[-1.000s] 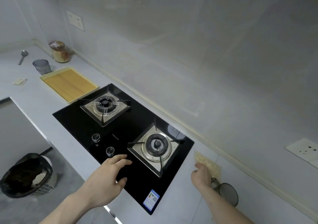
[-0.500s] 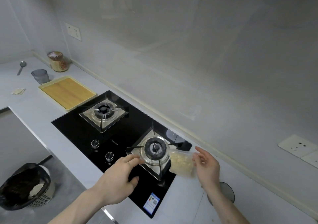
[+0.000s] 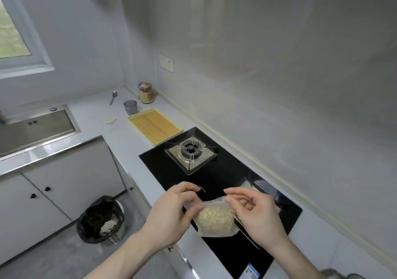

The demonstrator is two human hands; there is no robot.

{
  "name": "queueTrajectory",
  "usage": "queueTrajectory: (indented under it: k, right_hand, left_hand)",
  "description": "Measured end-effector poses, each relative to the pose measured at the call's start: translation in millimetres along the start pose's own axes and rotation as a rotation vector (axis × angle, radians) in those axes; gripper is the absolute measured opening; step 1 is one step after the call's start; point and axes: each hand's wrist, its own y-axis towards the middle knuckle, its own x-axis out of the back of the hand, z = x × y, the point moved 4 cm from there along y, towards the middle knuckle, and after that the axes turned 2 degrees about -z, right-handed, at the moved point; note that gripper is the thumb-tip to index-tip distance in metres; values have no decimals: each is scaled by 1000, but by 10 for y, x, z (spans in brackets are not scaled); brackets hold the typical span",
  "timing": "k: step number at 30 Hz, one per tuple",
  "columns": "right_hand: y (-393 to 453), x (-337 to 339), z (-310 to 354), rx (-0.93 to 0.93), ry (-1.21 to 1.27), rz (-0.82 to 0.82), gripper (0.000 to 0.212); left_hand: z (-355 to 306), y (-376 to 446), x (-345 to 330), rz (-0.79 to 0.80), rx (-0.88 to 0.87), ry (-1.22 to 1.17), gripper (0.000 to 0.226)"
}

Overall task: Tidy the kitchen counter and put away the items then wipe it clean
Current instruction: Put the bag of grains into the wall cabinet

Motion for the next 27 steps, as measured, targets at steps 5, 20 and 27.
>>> queueTrajectory:
  k: [5, 20, 27]
  right_hand:
    - [186, -800, 392, 115, -57, 98, 22]
    - [645, -2794, 1338, 325, -138, 276, 12]
    - [1230, -3343, 1298, 302, -110, 306, 21]
  left_hand:
    - [439, -275, 765, -152, 59, 1, 12]
    - [1984, -709, 2328, -225, 230, 118, 12]
    - [2737, -556, 2684, -305, 321, 87, 10]
